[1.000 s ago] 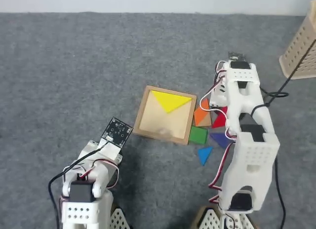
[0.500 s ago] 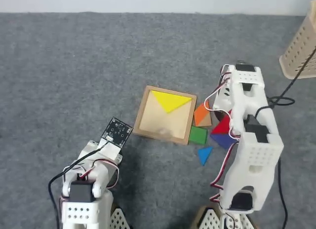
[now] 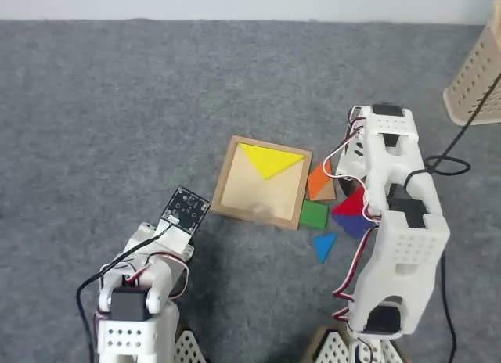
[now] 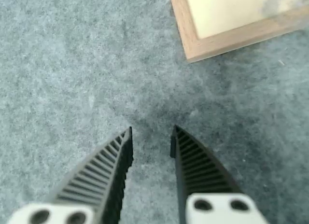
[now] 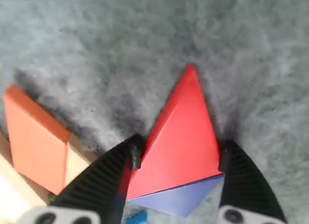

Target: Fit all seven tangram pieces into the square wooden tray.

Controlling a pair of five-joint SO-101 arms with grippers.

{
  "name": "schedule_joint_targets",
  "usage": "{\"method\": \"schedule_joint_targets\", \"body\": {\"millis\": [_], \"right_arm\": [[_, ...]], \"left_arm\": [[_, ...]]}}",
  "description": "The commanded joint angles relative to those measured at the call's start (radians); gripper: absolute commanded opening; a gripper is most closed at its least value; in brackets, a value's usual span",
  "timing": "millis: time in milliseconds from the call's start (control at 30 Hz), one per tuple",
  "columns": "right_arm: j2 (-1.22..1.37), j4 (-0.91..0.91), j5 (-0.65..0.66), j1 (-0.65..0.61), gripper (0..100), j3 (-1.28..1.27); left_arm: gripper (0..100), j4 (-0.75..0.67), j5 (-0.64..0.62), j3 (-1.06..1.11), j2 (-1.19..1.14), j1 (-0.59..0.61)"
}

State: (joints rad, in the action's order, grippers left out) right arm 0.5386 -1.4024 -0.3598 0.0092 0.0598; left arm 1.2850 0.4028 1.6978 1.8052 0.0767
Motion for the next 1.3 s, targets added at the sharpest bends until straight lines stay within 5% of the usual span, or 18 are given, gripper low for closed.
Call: {"method": "schedule_joint_targets", "body": {"millis": [0, 133, 367, 633, 1033, 1267], "right_arm": [[-0.025, 0.022, 0.109, -0.001, 21.7, 0.071], [0.035, 0.013, 0.287, 0.005, 12.7, 0.219], [0.183, -0.054, 0.434, -0.021, 11.2, 0.52], [0.203, -0.354, 0.442, -0.001, 16.3, 0.873], [0.165, -0.384, 0.384, -0.005, 22.0, 0.621], [-0.185, -0.248, 0.275, -0.004, 21.7, 0.238]], "left_arm": [[12, 0.0, -0.008, -0.013, 0.021, 0.003], [12, 0.0, -0.008, -0.013, 0.021, 0.003], [12, 0.0, -0.008, -0.013, 0.021, 0.003], [12, 0.0, -0.008, -0.013, 0.021, 0.003], [12, 0.0, -0.008, -0.013, 0.021, 0.003], [12, 0.0, -0.008, -0.013, 0.021, 0.003]]}}
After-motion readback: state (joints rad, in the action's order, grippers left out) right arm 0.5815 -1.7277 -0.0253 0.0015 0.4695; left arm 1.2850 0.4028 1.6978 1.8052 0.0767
